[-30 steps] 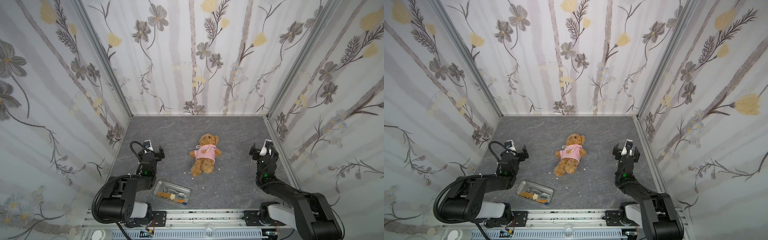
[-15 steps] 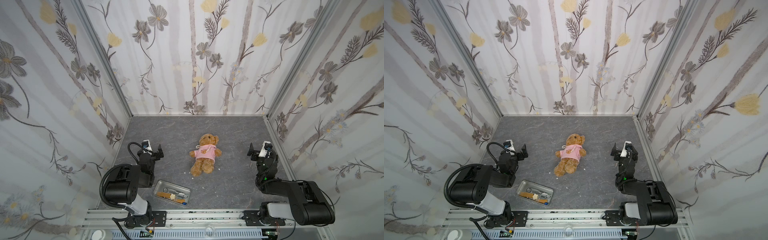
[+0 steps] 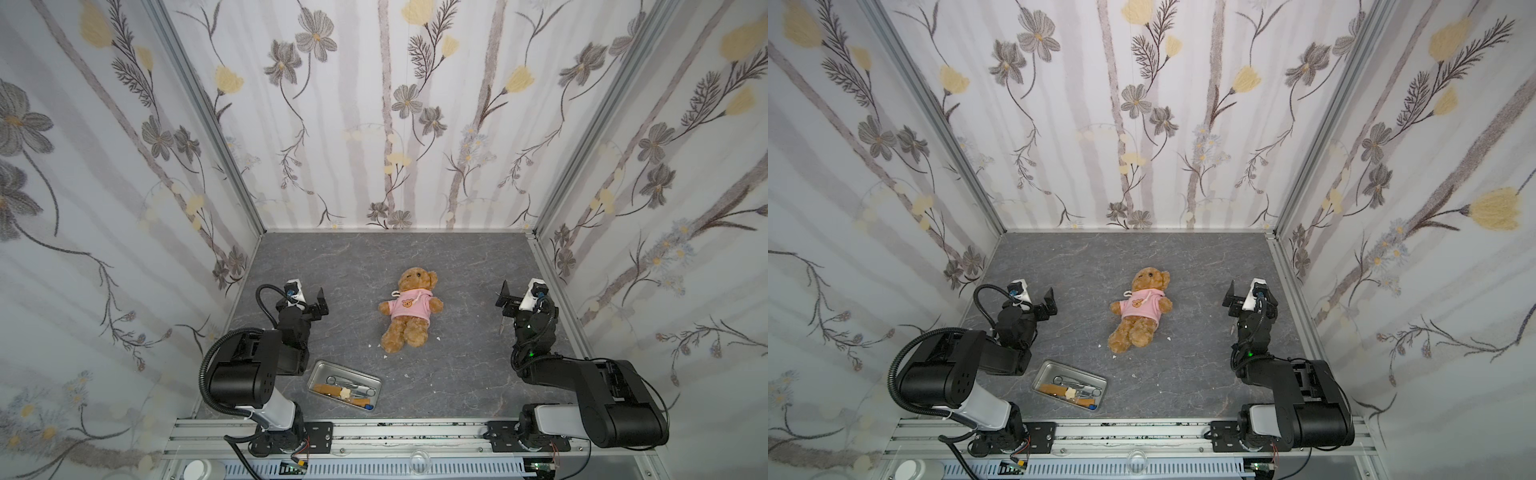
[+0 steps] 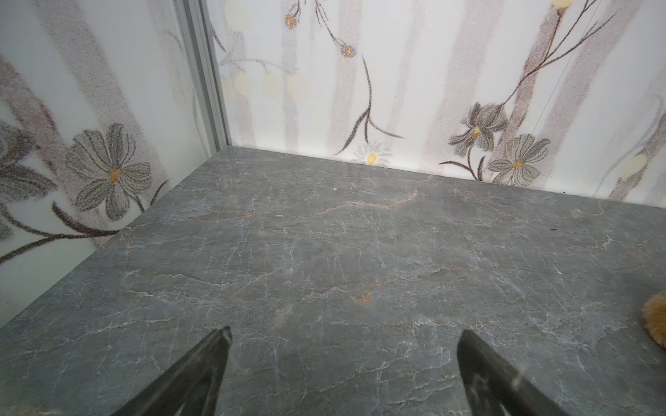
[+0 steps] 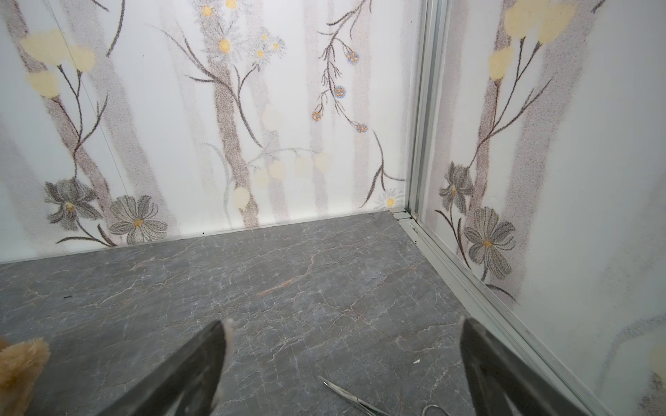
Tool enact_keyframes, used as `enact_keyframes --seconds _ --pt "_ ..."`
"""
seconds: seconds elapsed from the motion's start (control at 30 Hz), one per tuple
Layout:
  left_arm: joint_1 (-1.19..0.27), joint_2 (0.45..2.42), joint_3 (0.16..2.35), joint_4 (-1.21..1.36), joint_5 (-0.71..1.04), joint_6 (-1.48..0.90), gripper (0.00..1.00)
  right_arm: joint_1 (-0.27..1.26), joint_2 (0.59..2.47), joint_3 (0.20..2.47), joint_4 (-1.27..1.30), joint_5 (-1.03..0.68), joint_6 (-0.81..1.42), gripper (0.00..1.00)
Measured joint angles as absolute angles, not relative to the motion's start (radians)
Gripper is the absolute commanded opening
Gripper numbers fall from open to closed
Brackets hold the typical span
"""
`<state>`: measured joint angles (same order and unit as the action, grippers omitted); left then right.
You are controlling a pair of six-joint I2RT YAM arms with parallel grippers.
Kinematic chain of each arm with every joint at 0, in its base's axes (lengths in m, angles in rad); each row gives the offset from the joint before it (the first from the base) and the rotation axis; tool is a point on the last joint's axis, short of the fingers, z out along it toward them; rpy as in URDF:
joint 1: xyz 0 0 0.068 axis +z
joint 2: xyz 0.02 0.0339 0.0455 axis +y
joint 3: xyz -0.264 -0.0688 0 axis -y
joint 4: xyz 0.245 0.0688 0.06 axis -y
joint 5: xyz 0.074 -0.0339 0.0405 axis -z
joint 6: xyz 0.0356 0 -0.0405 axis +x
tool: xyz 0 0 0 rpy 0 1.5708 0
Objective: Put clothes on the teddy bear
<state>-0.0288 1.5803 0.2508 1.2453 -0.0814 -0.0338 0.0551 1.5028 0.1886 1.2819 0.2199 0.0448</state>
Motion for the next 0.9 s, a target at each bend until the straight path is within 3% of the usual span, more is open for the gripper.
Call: enact_keyframes --seconds 0.9 --pt "-0.031 1.58 0.251 1.245 -0.081 -0.034 1.0 0.057 1.509 0.191 1.297 0.179 0.032 1.0"
